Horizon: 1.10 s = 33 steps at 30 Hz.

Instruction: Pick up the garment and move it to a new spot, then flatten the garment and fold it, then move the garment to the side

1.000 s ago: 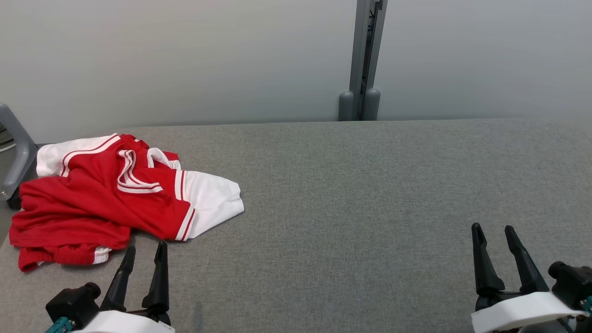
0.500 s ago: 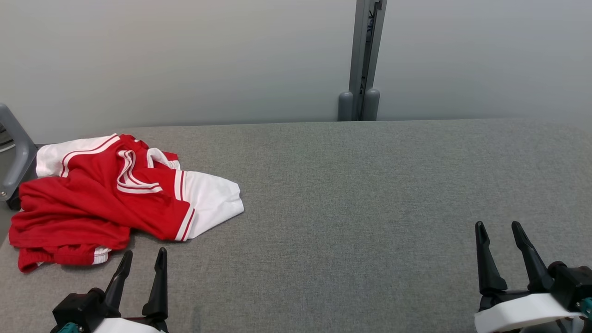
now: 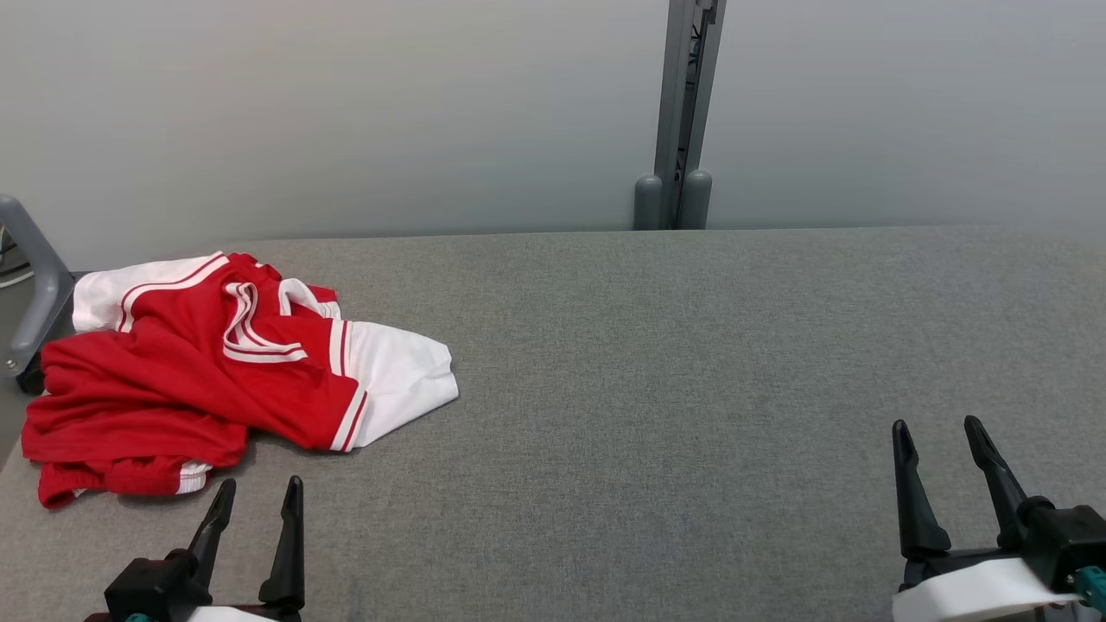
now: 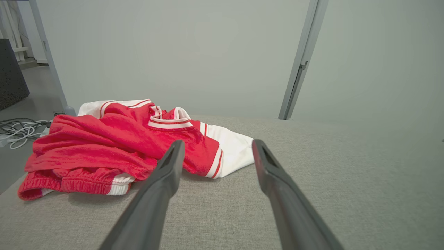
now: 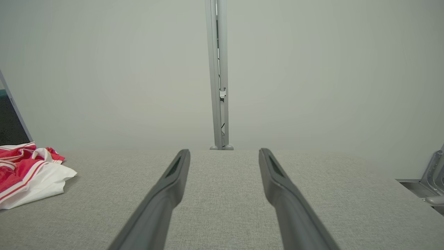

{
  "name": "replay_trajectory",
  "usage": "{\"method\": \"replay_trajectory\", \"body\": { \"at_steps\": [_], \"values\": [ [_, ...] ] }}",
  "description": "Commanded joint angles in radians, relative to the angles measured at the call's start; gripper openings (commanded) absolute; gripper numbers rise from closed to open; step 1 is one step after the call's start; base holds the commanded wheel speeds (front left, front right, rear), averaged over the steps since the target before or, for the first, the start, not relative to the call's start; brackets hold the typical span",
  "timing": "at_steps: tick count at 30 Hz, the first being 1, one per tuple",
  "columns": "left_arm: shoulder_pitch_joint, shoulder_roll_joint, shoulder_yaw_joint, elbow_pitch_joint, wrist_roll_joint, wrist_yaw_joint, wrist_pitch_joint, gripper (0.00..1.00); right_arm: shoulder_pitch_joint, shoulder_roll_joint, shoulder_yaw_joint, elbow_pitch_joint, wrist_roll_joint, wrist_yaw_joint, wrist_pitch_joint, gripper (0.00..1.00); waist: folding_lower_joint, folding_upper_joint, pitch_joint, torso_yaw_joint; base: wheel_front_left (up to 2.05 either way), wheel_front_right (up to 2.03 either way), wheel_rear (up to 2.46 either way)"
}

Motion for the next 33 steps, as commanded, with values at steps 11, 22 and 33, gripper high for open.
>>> {"method": "replay_trajectory", "body": {
  "at_steps": [11,22,33],
  "values": [
    [0.013,-0.001,0.025,0.006,0.094,0.001,-0.027,1.00,0.020,-0.009,-0.031,0.007,-0.100,0.002,-0.030,1.00,0.0000,-0.0001,-0.005,-0.001,0.00,0.00,0.00],
    [0.021,-0.007,0.037,0.012,0.122,-0.002,-0.038,1.00,0.026,-0.010,-0.037,0.010,-0.141,0.002,-0.041,1.00,0.0000,-0.0001,-0.010,0.003,0.00,0.00,0.00],
    [0.023,-0.012,0.045,0.008,0.116,-0.002,-0.038,1.00,0.031,-0.010,-0.043,0.007,-0.140,0.002,-0.040,1.00,0.0000,-0.0001,-0.012,0.005,0.00,0.00,0.00]
  ]
}}
